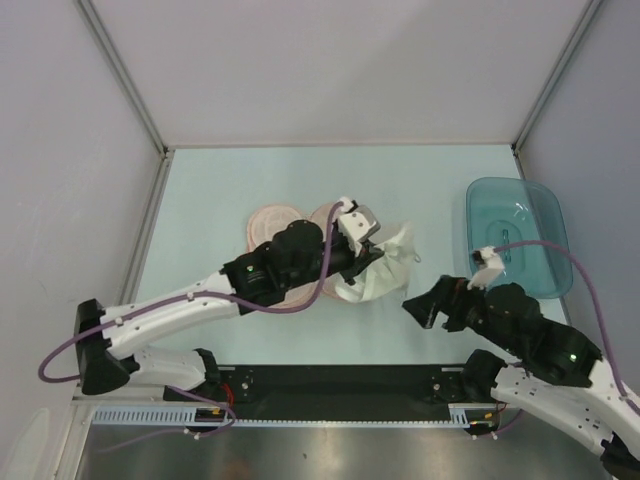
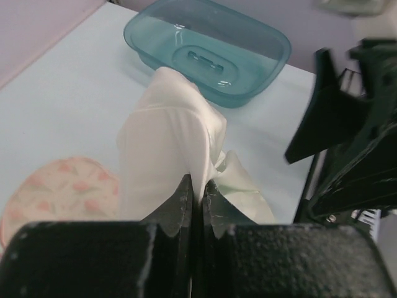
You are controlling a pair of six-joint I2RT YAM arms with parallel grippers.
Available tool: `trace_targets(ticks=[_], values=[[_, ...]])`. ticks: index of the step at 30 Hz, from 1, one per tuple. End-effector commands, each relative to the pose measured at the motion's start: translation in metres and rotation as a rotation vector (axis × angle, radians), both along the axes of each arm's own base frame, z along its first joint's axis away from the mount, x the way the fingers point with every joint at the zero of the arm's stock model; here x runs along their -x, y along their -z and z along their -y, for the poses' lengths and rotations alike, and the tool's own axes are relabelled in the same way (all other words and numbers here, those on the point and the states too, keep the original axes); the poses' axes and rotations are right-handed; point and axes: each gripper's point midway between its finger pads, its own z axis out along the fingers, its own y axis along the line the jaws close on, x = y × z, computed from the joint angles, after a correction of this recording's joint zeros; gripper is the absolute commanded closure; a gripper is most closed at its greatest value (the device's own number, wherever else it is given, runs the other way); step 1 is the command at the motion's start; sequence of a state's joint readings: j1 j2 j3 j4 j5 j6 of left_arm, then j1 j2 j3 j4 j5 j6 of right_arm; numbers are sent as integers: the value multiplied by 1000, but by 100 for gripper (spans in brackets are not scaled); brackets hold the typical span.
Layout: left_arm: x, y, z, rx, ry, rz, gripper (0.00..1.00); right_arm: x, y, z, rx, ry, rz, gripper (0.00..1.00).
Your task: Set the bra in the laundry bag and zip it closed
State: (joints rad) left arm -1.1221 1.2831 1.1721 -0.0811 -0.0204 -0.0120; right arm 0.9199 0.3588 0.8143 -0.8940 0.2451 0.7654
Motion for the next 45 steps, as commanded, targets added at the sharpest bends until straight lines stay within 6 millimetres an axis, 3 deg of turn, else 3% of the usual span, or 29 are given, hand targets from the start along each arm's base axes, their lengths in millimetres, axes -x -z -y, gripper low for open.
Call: trace_targets(ticks=[1,3,4,6,7,9,10,13,14,20,21,24,28,34,39,41,45], values=[[15,30,-25,33,-52,-163,99,20,12,-78,-102,-341,-76,0],[14,35,-35,64,-98,-176,99,17,29,-89,-119,-325,-135,2],[15,58,-40,42,-116,-210,100,17,36,-93,-148,-303,-180,2],[10,72,-50,50,-178,-223,100,16,40,-103,-199,-302,-195,3],[12,95,-58,20,-211,-260,99,18,55,-104,-202,-288,-239,2],[8,114,-67,-3,-268,-280,99,18,69,-105,-186,-274,-269,2],[4,133,-78,-33,-329,-289,99,19,78,-103,-165,-264,-288,2],[-1,153,-88,-30,-394,-297,100,23,104,-103,-126,-266,-347,1],[0,156,-89,-26,-394,-301,99,22,101,-110,-170,-268,-350,2],[4,160,-98,37,-404,-310,99,17,110,-127,-434,-116,-452,7],[4,158,-99,51,-407,-314,99,6,104,-128,-492,-42,-437,8],[6,155,-101,83,-402,-321,99,2,105,-136,-507,-8,-448,8],[8,151,-99,98,-387,-324,99,2,126,-149,-471,18,-491,9],[13,150,-96,106,-356,-334,100,-4,124,-169,-528,-3,-478,11],[14,149,-100,110,-362,-334,100,-1,111,-169,-543,-22,-462,12],[14,148,-101,109,-364,-332,99,4,115,-163,-501,-11,-468,13],[14,144,-102,121,-363,-332,100,10,99,-150,-531,1,-437,12]])
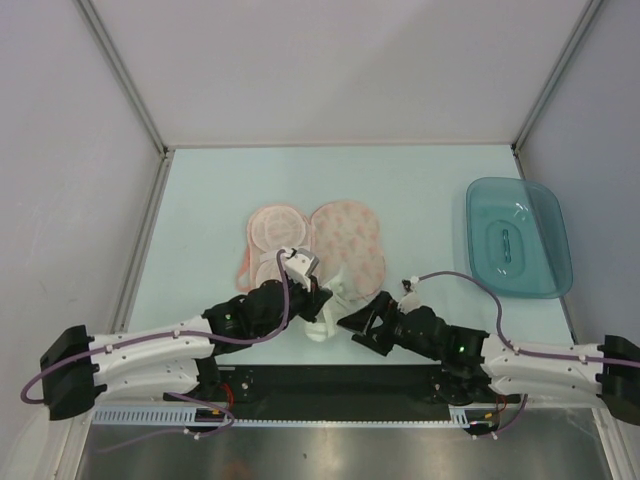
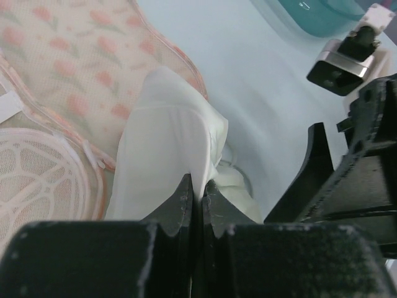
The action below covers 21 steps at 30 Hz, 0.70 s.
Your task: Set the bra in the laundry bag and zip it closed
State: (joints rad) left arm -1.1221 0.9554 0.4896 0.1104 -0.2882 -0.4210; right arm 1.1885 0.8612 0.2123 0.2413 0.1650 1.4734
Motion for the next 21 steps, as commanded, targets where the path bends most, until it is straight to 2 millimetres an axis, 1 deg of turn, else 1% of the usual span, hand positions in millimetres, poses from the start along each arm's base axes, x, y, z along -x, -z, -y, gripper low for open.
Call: trace_targets(ticks=[1,5,6,11,12,14,15,16,17,18,19,20,21], values=[[-1,-18,3,75,-8,11,100,-6,-24,9,-35,73,38,12],[1,-19,6,93,3,-1,99,-13,-24,11,-40,98,45,13],[1,-20,7,98,7,-3,100,-15,-26,9,-43,99,48,13],[7,-25,11,128,39,-18,100,-24,-20,-3,-44,97,53,18],[9,-23,11,130,44,-23,100,-28,-22,-4,-54,105,59,19],[12,-24,11,148,52,-25,100,-31,-14,-5,-30,98,56,21],[14,-24,11,152,62,-28,100,-36,-15,-5,-36,109,62,23],[15,-25,11,164,69,-24,100,-36,-13,-5,-31,106,63,26],[15,-25,11,170,70,-27,99,-38,-8,-4,-22,110,57,36],[17,-22,10,171,73,-29,99,-40,-11,-5,-40,113,63,40],[17,-24,10,183,73,-24,97,-39,-6,-3,-35,112,58,44],[18,-20,8,183,74,-32,96,-38,-7,-3,-41,110,60,47],[19,-20,8,189,76,-31,95,-39,-8,-2,-48,114,64,52]])
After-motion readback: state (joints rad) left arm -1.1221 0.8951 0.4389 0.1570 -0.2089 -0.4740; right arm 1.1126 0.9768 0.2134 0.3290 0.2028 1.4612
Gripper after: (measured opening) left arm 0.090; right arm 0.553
